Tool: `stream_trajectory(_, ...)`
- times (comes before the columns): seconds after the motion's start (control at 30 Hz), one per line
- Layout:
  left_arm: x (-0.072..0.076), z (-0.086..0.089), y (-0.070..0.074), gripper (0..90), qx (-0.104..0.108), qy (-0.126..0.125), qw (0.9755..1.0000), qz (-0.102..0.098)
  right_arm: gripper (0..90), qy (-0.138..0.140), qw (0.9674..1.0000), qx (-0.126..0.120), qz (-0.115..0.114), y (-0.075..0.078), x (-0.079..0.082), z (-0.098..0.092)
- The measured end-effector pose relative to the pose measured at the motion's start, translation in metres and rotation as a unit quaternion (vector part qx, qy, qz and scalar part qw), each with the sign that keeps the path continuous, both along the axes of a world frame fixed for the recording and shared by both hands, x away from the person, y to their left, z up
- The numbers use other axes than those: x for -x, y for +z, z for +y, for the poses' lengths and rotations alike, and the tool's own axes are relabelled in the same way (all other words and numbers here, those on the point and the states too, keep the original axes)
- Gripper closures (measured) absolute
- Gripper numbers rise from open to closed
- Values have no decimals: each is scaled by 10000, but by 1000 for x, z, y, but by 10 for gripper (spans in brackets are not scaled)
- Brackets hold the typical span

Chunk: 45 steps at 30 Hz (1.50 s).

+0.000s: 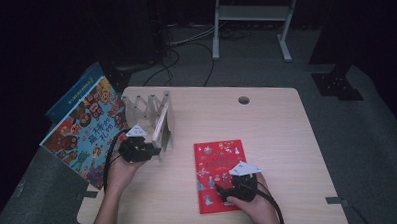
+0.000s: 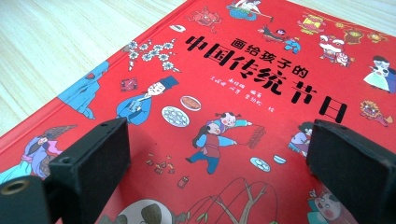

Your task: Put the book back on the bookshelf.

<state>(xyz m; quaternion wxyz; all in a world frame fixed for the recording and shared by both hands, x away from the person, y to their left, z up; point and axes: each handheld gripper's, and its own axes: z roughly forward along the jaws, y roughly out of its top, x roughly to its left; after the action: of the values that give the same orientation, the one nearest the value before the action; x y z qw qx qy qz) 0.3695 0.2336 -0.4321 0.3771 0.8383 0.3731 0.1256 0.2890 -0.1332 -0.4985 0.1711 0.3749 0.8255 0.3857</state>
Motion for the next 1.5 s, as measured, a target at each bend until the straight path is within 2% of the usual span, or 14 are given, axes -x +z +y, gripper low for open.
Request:
stream_trajectory(0.13, 3, 4, 0, 630, 70, 3, 10000, -61, 64, 57, 10000, 35, 22, 1, -1, -1)
stream_trajectory(0.23, 7, 8, -1, 556, 147, -41, 9999, -79, 139, 36, 10000, 43, 33, 3, -2, -5)
stream_trajectory(0.37, 14, 11, -3, 461, 88, -177, 9998, -79, 148, 43, 9999, 74, 63, 5, -4, -8)
stream_trajectory(0.43, 17, 12, -4, 416, 122, -246, 9996, -35, 155, 60, 9999, 89, 64, 5, -4, -10)
stream_trajectory(0.5, 21, 12, -5, 382, 160, -331, 9993, -84, 171, 47, 9999, 98, 83, 6, -5, -11)
stream_trajectory(0.53, 21, 12, -5, 376, 160, -331, 9993, -84, 175, 39, 9999, 110, 89, 6, -5, -11)
stream_trajectory(0.63, 29, 10, -6, 356, 90, -584, 9981, -159, 192, 9, 9998, 135, 113, 7, -7, -13)
stream_trajectory(0.7, 32, 8, -7, 327, 108, -633, 9978, -185, 198, -5, 9998, 141, 129, 8, -7, -14)
stream_trajectory(0.83, 43, -1, -13, 278, 90, -730, 9973, -65, 209, -79, 9997, 140, 177, 10, -12, -20)
stream_trajectory(1.0, 51, -12, -17, 214, 30, -861, 9963, -32, 217, -115, 9996, 165, 215, 11, -14, -27)
stream_trajectory(1.13, 56, -22, -19, 178, -8, -1005, 9949, 0, 219, -218, 9994, 122, 226, 12, -18, -35)
stream_trajectory(1.37, 61, -42, -22, 121, -45, -1233, 9924, -4, 227, -405, 9986, 130, 318, 16, -35, -45)
stream_trajectory(1.43, 62, -48, -24, 110, -57, -1308, 9914, 6, 228, -454, 9982, 211, 333, 16, -37, -50)
stream_trajectory(1.5, 62, -51, -25, 103, -51, -1341, 9909, 27, 228, -518, 9979, 177, 339, 16, -37, -58)
